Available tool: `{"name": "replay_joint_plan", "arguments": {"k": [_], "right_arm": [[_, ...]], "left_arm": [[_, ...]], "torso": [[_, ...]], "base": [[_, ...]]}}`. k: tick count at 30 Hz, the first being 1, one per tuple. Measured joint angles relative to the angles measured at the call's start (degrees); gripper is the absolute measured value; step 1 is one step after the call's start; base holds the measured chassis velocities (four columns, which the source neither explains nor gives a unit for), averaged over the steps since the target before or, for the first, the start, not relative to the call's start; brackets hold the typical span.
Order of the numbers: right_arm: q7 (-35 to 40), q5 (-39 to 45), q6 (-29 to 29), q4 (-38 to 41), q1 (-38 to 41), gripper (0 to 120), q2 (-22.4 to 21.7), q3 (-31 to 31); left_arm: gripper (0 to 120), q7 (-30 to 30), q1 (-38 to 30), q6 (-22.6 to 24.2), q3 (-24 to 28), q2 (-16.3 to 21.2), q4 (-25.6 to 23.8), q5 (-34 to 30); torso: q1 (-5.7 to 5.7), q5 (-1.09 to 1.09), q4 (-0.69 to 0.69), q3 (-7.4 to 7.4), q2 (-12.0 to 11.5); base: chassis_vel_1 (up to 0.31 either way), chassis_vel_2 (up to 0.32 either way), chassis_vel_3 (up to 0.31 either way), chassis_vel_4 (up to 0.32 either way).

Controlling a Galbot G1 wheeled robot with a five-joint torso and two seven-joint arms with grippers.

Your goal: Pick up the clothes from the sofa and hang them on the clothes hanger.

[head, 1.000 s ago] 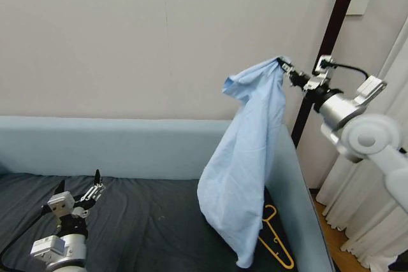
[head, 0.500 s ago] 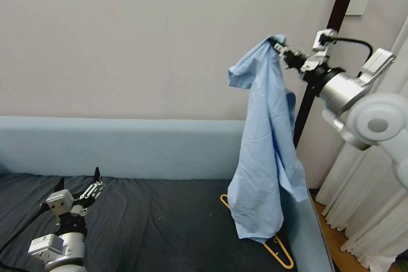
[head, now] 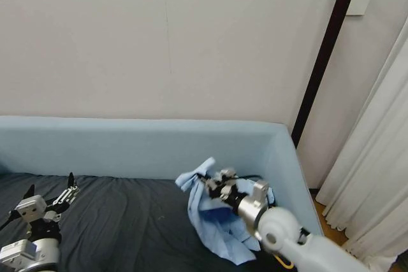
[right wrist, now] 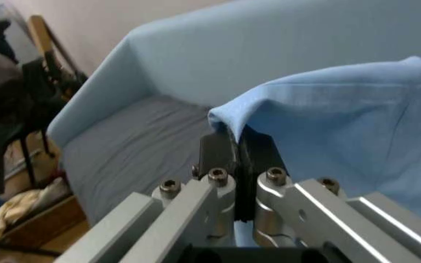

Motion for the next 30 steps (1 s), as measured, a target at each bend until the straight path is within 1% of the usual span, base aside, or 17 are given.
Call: {"name": "replay_joint_plan", "arguments": {"k": [6,8,10,11,13,15,17,18,19,20,21,22,23,25,27,29,30], "right_arm": [[-0.84,-4.74,1.29,-5.32,-1.19,0,4.87,-6.36],[-0.75,-5.30,1.33,-5.99,-1.22,0,5.57,-7.27],[0.81,-6.94,1.33,-7.53,-1.22,0,7.29,-8.81],[3.02,-7.72,1.02,-8.35,-1.18,0,8.38,-9.30],[4.20,-7.86,0.62,-8.70,-1.12,0,8.92,-9.41],[6.98,-7.84,-1.17,-9.77,-0.89,7,10.29,-9.38],[8.16,-7.59,-3.77,-10.38,-0.48,17,10.77,-9.16],[8.16,-7.59,-3.77,-10.38,-0.48,17,10.77,-9.16],[8.53,-7.11,-6.18,-9.78,-0.28,20,10.48,-8.91],[8.53,-7.11,-6.18,-9.78,-0.28,20,10.48,-8.91],[9.24,-5.02,-9.82,-8.38,-0.10,27,9.99,-8.28],[11.62,2.53,-17.53,-4.32,-0.28,39,9.17,-5.37],[12.16,4.33,-19.08,-3.07,-0.57,45,8.96,-4.06],[12.29,5.28,-19.43,-1.92,-0.70,54,8.79,-2.58],[12.30,5.39,-19.35,-1.75,-0.69,55,8.78,-2.34],[11.87,5.87,-15.33,-0.92,0.56,67,8.79,-0.56],[11.66,5.87,-14.46,-0.92,0.85,69,8.82,-0.38]], "left_arm": [[100,0.25,0.05,-0.01,0.85,0.13,2.35,-0.03],[100,0.39,0.05,-0.01,0.96,0.33,2.73,-0.04],[100,0.63,0.21,-0.20,1.03,0.62,3.18,-0.03],[100,0.74,0.43,-0.34,1.06,0.68,3.26,0.00],[100,0.80,0.55,-0.42,1.07,0.68,3.26,0.02],[100,0.93,0.89,-0.83,1.09,0.63,3.26,0.12],[100,1.04,0.90,-1.46,1.44,0.47,3.53,0.40],[100,1.04,0.90,-1.46,1.44,0.47,3.53,0.40],[100,1.06,0.71,-1.62,1.71,0.40,3.84,0.64],[100,1.06,0.71,-1.62,1.71,0.40,3.84,0.64],[100,1.06,0.39,-1.73,2.07,0.38,4.23,0.95],[100,1.09,-0.44,-1.78,3.08,0.42,4.70,1.55],[100,1.09,-0.80,-1.78,3.53,0.42,4.76,1.73],[100,1.11,-1.08,-1.77,4.06,0.45,4.92,2.02],[100,1.12,-1.12,-1.78,4.14,0.47,5.00,2.08],[100,1.22,-1.47,-1.81,4.79,0.65,6.08,2.69],[100,1.22,-1.53,-1.86,4.86,0.66,6.26,2.75]], "torso": [[0.00,0.00,-0.01,0.00,0.00],[0.00,0.00,-0.01,0.00,0.00],[0.00,0.01,-0.01,0.00,0.00],[0.00,0.01,-0.01,0.00,0.00],[0.00,0.02,-0.01,0.00,0.00],[0.00,0.02,0.00,0.00,0.00],[0.00,0.03,0.00,0.00,0.00],[0.00,0.03,0.00,0.00,0.00],[0.00,0.02,0.00,0.00,0.00],[0.00,0.02,0.00,0.00,0.00],[0.00,0.02,-0.01,0.00,0.00],[0.00,0.02,-0.01,0.00,0.00],[0.00,0.03,-0.01,0.00,0.00],[0.00,0.03,-0.02,0.01,0.00],[0.00,0.03,-0.02,0.01,0.00],[0.00,0.03,-0.01,0.01,0.01],[0.00,0.03,-0.01,0.00,0.00]], "base": [[0.000,0.000,0.000,0.000],[0.000,0.000,0.000,0.000],[0.000,0.000,0.000,0.000],[0.000,0.000,0.000,0.000],[0.000,0.000,0.000,0.000],[0.000,0.000,0.000,0.000],[0.000,0.000,0.000,0.000],[0.000,0.000,0.000,0.000],[0.000,0.000,0.000,0.000],[0.000,0.000,0.000,0.000],[0.000,0.000,0.000,0.000],[0.000,0.000,0.000,0.000],[0.000,0.000,0.000,0.000],[0.000,0.000,0.000,0.000],[0.000,0.000,0.000,0.000],[0.000,0.000,0.000,0.000],[0.000,0.000,0.000,0.000]]}}
